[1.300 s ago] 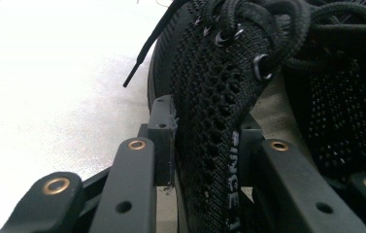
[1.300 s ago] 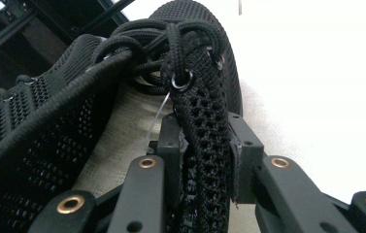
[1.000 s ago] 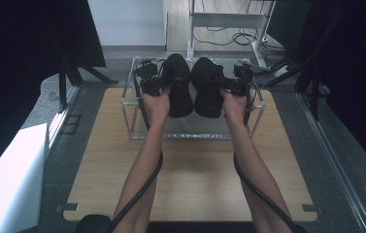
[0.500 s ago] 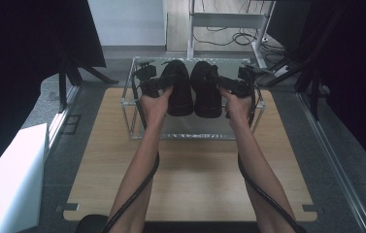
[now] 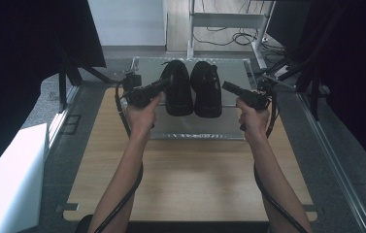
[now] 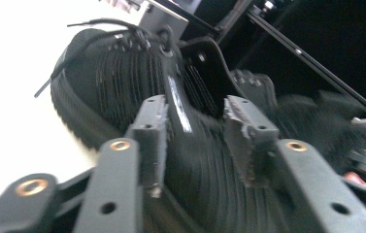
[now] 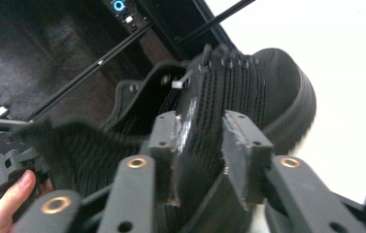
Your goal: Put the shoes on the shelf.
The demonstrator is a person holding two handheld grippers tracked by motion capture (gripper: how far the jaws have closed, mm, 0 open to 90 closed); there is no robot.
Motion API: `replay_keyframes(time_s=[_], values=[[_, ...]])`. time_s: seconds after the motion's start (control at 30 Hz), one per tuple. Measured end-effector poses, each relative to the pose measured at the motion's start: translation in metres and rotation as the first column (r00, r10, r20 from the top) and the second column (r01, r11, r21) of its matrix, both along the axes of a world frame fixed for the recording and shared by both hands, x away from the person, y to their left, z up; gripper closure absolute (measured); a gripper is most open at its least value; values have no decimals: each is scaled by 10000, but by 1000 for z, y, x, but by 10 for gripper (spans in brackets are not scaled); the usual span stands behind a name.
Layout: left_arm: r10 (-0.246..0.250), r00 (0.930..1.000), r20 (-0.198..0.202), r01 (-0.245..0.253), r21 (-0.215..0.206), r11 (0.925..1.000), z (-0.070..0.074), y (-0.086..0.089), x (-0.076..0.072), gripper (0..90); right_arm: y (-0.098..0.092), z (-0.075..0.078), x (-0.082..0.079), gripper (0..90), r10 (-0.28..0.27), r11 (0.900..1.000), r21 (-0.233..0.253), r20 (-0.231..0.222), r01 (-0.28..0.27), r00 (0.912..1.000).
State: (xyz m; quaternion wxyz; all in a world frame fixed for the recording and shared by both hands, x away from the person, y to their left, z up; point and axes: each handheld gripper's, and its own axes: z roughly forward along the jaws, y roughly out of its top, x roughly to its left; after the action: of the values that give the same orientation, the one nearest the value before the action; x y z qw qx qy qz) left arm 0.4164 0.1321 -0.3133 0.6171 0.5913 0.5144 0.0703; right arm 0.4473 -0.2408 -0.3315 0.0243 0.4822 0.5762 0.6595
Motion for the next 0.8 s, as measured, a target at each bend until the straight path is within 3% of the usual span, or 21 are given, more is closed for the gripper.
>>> replay_keyframes(time_s=[0.1, 0.27, 0.5, 0.63, 0.8], values=[[-439, 9988, 233, 437, 122, 9990, -5, 3, -15, 710, -3, -10, -13, 780, 347, 9991, 222, 44, -348, 9994], [-1049, 9931, 517, 1030, 375, 9940, -15, 3, -35, 839, -3, -20, -37, 888, 559, 9984, -5, 374, -559, 9977], [-1741, 9835, 494, 1726, 333, 9844, -36, -5, -55, 890, 4, -31, -70, 900, 1201, 9927, -220, 718, -1188, 9902], [-2085, 9767, 508, 2064, 425, 9775, -46, -17, -62, 889, 12, -41, -77, 900, 1577, 9875, -153, 698, -1570, 9850], [-2006, 9788, 415, 1972, 740, 9776, -50, -26, -58, 887, 24, -47, -75, 900, 1718, 9851, -136, 562, -1713, 9835]])
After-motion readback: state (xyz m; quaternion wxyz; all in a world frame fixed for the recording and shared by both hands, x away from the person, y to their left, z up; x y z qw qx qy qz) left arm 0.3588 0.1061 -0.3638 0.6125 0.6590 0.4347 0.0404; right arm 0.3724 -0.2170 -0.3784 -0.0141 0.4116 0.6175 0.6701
